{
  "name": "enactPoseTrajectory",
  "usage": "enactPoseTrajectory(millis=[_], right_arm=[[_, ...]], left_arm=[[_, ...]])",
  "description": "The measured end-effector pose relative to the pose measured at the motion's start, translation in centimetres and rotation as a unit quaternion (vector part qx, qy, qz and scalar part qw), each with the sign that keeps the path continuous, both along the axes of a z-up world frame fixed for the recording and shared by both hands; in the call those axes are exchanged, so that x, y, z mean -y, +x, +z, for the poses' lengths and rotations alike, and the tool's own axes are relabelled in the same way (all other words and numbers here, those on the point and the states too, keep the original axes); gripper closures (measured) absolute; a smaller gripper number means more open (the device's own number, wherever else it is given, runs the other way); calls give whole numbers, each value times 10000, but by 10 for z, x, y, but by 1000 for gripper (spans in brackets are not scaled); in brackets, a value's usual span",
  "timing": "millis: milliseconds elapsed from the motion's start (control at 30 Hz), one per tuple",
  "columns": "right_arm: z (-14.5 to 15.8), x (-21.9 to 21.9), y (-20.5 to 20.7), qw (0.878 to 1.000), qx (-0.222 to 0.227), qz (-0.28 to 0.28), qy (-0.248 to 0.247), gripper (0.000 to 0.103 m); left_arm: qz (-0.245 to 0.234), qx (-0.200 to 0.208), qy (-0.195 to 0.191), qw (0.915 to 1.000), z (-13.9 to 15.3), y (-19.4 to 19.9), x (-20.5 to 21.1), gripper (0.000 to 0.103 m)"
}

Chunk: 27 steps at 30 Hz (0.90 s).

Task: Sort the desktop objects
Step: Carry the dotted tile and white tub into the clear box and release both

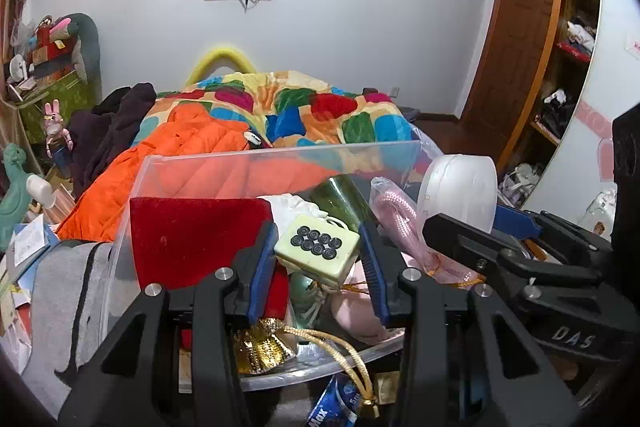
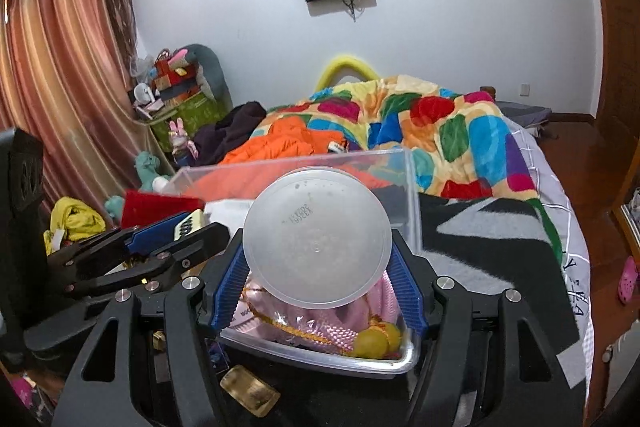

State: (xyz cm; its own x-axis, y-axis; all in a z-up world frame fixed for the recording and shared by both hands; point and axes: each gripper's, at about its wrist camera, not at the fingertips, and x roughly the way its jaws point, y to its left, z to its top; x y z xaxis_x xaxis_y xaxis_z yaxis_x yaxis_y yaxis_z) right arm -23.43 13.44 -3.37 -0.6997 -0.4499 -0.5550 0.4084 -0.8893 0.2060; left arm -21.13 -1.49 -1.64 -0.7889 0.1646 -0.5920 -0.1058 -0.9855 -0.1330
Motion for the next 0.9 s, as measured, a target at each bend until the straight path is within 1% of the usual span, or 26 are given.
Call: enactPoseTrajectory(millis=[300,433,500,700,800,867,900], right_arm=[[1,3,0,9999,-56,101,67,40],[2,0,1,9999,23,119,12,40],[5,-1,3,9999,12,142,-9,40],[17,-2,22,9994,-277,110,155,39],[24,-2,34,9988,-430,74,216,34],[26,-4,41,9985,-502,60,233,26],[27,-5,43,9983,-528,49,236,20]], left_arm=[[1,-98,17,10000,-4,2,5,61],[36,-124,93,9999,-1,2,6,51],[35,-164,144,9998,1,4,7,48],[101,-328,154,9993,10,16,7,40],[112,-255,242,9993,12,23,9,37],[101,-173,308,9993,12,28,10,35],[115,-176,299,9993,13,31,11,35]])
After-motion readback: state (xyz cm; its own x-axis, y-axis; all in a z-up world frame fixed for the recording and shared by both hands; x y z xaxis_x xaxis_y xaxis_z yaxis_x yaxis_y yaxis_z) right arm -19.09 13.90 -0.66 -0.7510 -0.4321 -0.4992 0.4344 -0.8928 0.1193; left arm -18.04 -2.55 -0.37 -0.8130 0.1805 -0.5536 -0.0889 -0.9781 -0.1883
